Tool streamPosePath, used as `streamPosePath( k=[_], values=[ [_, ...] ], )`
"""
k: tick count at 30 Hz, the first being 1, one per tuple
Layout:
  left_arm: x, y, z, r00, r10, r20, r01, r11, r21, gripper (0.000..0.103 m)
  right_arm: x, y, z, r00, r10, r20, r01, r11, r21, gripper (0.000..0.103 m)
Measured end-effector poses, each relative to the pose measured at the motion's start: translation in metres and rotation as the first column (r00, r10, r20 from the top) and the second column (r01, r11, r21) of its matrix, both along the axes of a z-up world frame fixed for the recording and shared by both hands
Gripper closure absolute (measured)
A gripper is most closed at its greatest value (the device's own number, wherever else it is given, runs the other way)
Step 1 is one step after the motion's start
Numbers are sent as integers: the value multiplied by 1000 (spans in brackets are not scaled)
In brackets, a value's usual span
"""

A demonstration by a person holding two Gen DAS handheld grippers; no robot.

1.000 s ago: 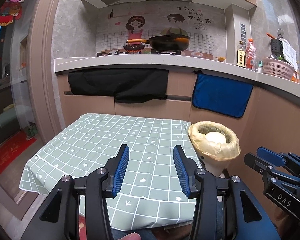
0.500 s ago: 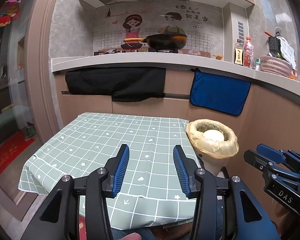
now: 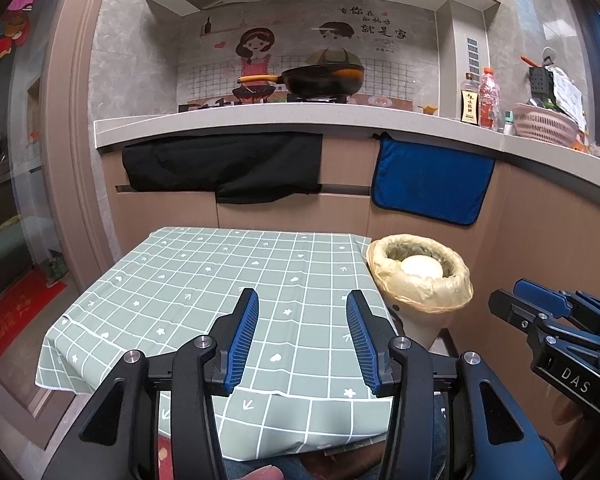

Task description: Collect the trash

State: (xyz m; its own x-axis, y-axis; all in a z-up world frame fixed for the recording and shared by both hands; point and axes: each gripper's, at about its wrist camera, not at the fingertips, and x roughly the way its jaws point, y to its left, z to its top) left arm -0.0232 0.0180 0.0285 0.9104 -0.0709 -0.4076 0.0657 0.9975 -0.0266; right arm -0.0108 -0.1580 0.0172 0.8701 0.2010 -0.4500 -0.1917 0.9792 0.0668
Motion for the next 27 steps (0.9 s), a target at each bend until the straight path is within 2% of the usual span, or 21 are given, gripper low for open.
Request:
streamPosePath(
  k=[27],
  values=[
    [1,2,-5,999,-33,-8,33,999,-2,56,1,-2,1,1000,-2,-4,2,1000,0,64]
  ],
)
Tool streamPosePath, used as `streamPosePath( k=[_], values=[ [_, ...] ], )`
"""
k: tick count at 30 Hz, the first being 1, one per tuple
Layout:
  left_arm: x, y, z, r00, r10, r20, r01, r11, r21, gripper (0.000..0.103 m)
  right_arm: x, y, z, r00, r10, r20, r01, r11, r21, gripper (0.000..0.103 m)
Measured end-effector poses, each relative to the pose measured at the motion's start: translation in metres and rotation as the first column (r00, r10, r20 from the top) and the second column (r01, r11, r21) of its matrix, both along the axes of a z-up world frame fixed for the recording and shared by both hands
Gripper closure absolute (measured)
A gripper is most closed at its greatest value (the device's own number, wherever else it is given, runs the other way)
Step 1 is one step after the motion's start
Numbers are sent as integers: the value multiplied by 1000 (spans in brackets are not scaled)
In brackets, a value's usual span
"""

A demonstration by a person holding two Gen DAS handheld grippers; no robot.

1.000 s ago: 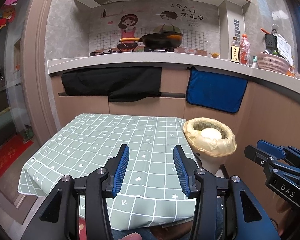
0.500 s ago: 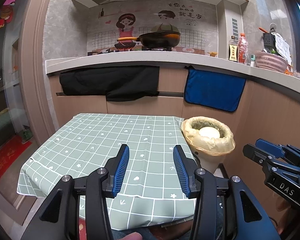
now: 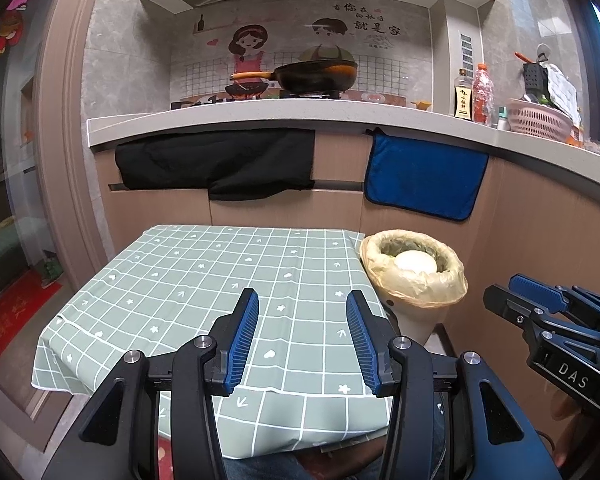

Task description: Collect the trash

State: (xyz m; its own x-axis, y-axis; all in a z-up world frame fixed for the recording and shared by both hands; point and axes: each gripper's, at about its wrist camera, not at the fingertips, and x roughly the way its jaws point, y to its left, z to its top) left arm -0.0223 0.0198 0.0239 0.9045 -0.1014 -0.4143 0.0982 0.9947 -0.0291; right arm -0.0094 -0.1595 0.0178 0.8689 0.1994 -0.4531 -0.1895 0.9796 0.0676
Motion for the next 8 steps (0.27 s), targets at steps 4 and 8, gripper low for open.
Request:
streamPosePath(
  k=[4,8],
  values=[
    [0,0,-1,1000,-6,-5,6,1000,-6,56,0,-1,-1,1000,-3,2,3,1000,0,64],
    [5,3,-1,1000,-25,-16,25,1000,-16,56,0,-2,-3,1000,-9,0,9,1000,0,64]
  ],
)
